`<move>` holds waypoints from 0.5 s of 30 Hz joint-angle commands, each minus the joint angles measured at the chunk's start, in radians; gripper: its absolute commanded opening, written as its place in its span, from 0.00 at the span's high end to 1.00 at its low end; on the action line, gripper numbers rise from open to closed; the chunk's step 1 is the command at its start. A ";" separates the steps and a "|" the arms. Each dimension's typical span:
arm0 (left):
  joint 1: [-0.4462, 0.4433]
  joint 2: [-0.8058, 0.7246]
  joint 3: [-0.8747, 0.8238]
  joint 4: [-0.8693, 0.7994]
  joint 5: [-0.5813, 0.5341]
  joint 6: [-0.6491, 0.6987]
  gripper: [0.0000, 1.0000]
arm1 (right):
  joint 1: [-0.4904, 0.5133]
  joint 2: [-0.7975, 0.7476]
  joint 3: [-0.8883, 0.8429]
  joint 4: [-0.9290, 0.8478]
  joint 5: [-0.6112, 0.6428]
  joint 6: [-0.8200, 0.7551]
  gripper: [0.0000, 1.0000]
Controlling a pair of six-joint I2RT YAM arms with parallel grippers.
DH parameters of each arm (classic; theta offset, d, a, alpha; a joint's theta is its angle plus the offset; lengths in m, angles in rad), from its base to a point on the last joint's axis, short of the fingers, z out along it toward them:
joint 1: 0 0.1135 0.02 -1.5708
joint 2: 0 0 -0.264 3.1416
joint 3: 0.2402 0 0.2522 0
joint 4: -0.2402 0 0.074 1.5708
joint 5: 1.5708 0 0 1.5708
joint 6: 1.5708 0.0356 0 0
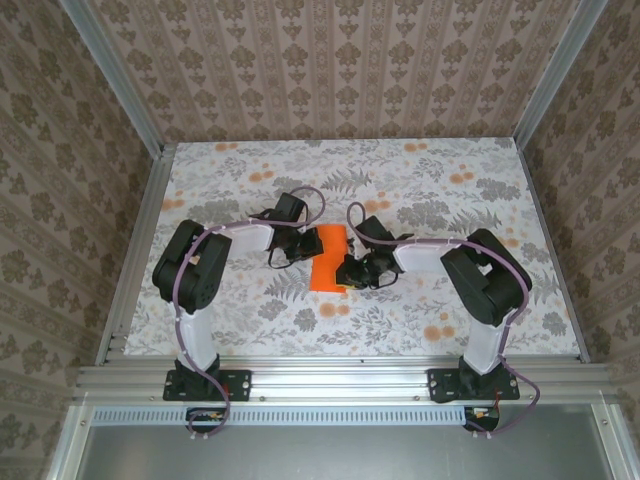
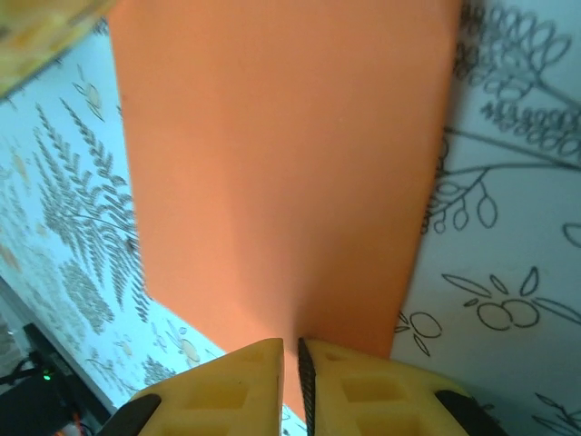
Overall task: Fold a paper plane with a square sheet of paper (pick it up from the middle)
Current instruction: Fold the square sheet of paper in half at the center of the table.
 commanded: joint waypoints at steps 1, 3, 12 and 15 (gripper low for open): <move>-0.008 0.077 -0.031 -0.086 -0.088 0.015 0.92 | 0.001 0.019 -0.034 -0.045 0.048 0.021 0.83; -0.007 0.078 -0.029 -0.086 -0.088 0.016 0.92 | 0.001 -0.017 -0.030 -0.055 0.044 0.012 0.83; -0.009 0.082 -0.021 -0.088 -0.083 0.015 0.92 | 0.018 -0.035 -0.067 -0.027 -0.006 0.032 0.83; -0.009 0.081 -0.021 -0.088 -0.082 0.016 0.92 | 0.017 -0.010 -0.077 -0.053 0.018 0.028 0.83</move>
